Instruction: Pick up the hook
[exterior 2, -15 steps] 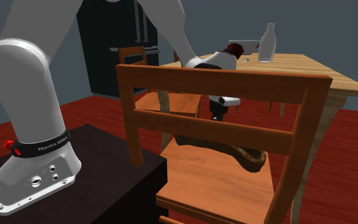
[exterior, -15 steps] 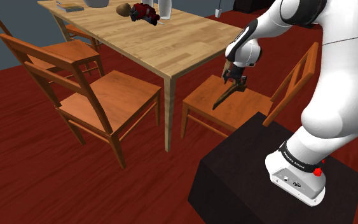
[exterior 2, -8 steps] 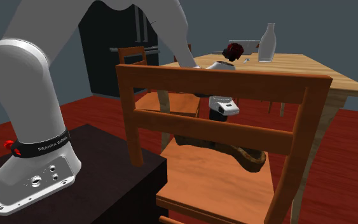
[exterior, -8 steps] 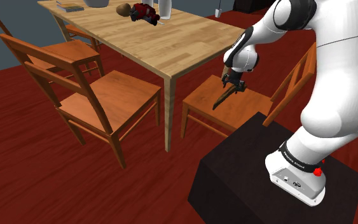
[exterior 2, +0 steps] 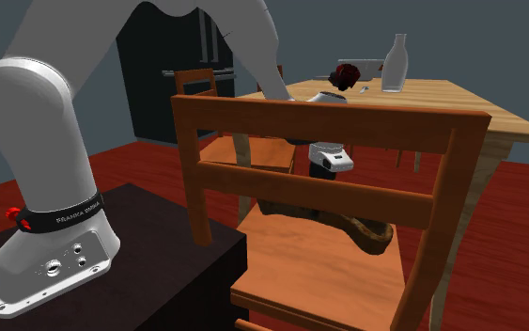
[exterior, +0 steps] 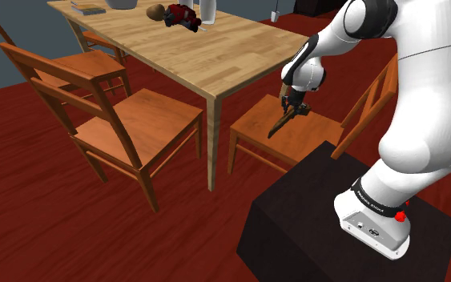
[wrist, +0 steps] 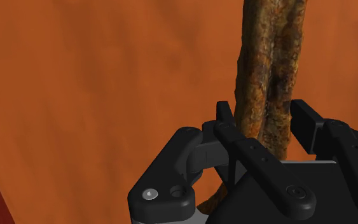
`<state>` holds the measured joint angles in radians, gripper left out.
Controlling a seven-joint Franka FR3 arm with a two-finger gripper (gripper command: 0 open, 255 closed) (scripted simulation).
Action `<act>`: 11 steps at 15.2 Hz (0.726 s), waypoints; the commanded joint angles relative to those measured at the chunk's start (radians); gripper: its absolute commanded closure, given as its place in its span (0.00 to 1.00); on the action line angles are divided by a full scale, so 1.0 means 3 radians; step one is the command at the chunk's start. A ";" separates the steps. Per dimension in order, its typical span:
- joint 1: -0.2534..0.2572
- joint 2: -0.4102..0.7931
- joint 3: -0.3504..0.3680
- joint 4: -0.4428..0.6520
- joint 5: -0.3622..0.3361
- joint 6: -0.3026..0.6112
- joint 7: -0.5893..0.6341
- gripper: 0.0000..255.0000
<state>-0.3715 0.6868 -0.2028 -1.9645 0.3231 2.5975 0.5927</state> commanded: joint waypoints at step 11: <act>0.0078 -0.0311 -0.0101 -0.0095 -0.0102 -0.0220 0.0077 1.00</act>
<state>-0.3505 0.6056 -0.2290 -1.9915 0.2970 2.5415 0.6129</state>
